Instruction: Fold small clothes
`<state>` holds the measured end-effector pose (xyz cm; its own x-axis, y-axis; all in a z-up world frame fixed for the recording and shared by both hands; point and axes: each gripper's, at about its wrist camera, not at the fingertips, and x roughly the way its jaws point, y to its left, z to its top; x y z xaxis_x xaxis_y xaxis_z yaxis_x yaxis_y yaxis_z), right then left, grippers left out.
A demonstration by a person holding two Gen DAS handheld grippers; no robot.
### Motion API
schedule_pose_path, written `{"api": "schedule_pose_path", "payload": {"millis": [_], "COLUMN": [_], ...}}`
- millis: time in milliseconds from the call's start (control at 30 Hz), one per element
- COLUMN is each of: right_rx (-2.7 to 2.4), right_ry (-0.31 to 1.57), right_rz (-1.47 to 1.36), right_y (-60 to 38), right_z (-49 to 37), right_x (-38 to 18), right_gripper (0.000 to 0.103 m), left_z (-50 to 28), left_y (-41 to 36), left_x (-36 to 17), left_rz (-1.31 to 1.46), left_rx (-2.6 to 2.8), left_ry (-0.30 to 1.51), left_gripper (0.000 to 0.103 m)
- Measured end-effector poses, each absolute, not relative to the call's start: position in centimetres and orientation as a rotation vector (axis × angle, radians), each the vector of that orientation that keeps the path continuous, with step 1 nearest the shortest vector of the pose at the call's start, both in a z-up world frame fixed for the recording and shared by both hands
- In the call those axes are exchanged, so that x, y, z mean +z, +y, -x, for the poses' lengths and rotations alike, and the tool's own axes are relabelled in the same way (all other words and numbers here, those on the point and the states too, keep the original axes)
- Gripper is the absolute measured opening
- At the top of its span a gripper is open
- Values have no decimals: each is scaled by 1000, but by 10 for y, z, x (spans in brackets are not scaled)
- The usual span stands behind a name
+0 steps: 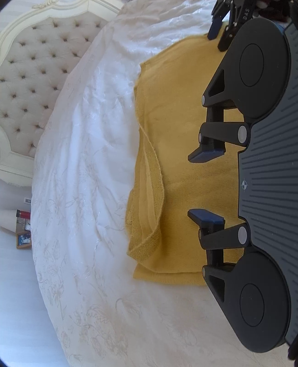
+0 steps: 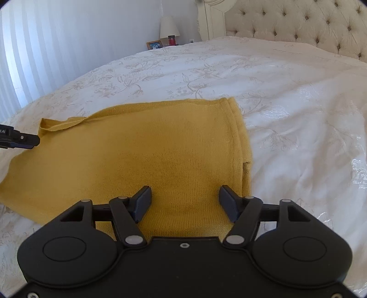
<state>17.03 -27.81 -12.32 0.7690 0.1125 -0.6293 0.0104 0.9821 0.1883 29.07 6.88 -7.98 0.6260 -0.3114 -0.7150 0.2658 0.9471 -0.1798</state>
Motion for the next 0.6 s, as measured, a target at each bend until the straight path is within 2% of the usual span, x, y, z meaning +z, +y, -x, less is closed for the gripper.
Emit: {"api": "schedule_pose_path", "payload": {"millis": [433,600], "right_rx": [80,83], "right_ry": [661,659], "right_rz": [-218,-225], "right_y": [-281,-282], "right_z": [-166,-166], "right_x": [-133,-134], "right_gripper": [75,76], "left_z": [-372,-377], "left_y": [69,76], "left_x": [-85,-76], "left_rz": [38,63], "left_rx": [-166,-111], "left_ry": [848,864], "left_gripper": [43,43]}}
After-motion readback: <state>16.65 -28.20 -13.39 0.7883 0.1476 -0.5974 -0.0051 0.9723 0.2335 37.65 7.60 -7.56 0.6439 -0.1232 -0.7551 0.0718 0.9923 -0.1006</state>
